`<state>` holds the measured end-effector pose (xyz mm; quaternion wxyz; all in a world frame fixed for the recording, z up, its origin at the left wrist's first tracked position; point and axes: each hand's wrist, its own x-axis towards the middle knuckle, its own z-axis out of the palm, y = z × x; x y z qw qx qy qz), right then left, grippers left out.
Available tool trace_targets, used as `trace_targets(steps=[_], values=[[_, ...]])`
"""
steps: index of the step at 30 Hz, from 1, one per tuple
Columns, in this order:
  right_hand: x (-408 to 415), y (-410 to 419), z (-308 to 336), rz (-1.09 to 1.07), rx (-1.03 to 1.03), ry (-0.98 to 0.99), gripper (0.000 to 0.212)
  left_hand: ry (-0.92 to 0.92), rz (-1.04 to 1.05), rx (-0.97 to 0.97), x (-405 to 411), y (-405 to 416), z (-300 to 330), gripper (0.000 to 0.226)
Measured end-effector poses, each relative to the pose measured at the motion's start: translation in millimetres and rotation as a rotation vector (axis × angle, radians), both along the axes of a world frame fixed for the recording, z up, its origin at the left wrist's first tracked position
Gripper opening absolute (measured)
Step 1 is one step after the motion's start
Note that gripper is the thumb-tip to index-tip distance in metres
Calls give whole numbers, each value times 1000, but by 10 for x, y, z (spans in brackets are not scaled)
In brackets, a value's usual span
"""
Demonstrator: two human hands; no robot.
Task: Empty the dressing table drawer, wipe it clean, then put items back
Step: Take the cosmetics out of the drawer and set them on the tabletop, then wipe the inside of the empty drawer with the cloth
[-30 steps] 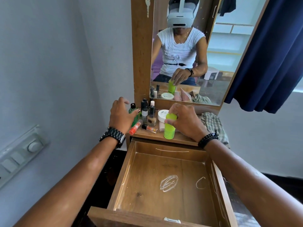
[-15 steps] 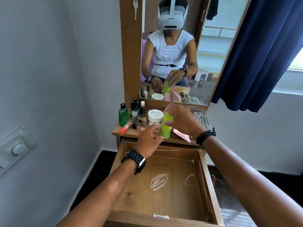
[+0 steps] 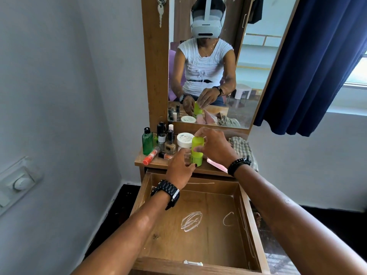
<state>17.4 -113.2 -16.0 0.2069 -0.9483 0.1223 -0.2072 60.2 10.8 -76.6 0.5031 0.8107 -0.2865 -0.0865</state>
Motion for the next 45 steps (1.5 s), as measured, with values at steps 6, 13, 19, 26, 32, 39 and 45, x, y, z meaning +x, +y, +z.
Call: trace_targets(steps=[6, 13, 19, 26, 32, 39, 45], values=[[-109, 12, -55, 10, 22, 1, 58, -34, 24, -48, -68, 53, -6, 43], [-434, -186, 67, -22, 228, -42, 39, -71, 108, -141, -415, -26, 7, 23], [-740, -755, -173, -419, 355, -102, 21, -221, 60, -70, -775, -252, -267, 21], [-864, -978, -512, -501, 525, -45, 38, -431, 43, 122, -778, -290, -415, 12], [-769, -933, -604, -610, 621, -227, 35, -477, -1, 158, -754, -266, -463, 10], [-1076, -1021, -606, -543, 1296, -483, 27, -521, -37, 171, -758, -235, -498, 15], [-1482, -958, -644, -424, 1730, -562, 31, -501, -85, 158, -736, -215, -563, 20]])
